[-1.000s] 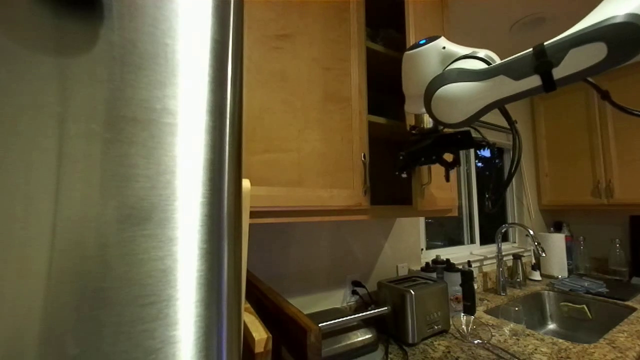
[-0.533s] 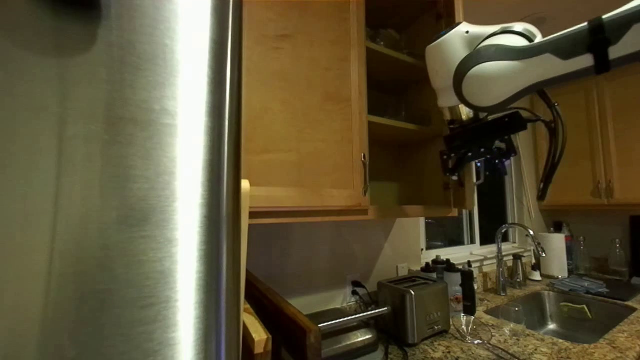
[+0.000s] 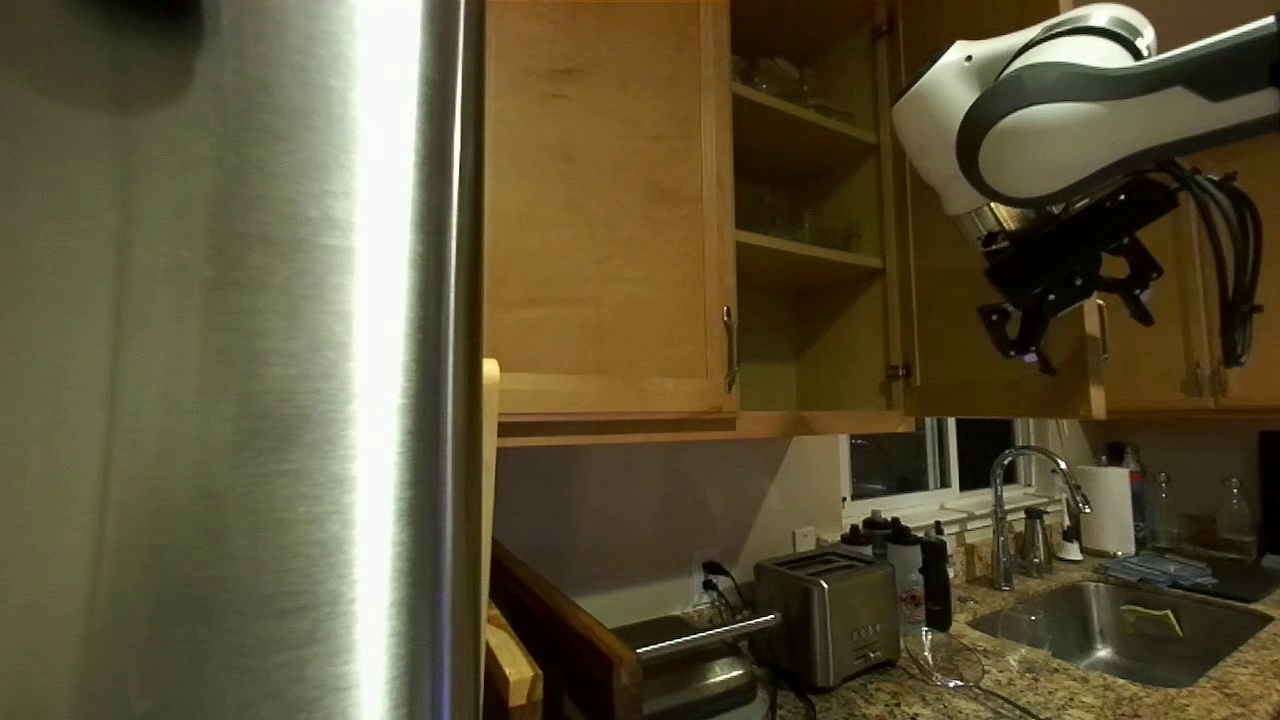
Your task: Open the right cabinet door and put the brown object then close the cabinet door
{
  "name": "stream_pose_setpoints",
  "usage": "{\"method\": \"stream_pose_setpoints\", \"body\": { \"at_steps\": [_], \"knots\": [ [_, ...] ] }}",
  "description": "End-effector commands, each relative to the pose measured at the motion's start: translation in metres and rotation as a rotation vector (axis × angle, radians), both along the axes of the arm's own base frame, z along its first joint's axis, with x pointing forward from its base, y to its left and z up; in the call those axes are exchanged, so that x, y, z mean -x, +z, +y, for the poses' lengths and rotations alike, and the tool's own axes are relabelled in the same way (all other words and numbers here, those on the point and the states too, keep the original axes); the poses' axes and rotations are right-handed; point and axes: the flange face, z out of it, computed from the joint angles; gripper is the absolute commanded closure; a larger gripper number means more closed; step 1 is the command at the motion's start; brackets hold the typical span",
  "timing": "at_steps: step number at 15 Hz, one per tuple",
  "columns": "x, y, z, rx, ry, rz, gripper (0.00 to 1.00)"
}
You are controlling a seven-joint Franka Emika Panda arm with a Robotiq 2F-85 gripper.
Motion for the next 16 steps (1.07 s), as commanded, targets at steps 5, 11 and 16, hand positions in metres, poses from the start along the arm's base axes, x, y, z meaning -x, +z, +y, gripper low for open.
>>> {"method": "stream_pose_setpoints", "body": {
  "at_steps": [5, 11, 16],
  "knots": [
    [0.0, -0.002, 0.025, -0.144, 0.361, 0.118, 0.0],
    [-0.045, -0.005, 0.015, -0.271, 0.63, 0.023, 0.0],
    [-0.099, -0.046, -0.003, -0.471, 0.798, -0.063, 0.0]
  ]
}}
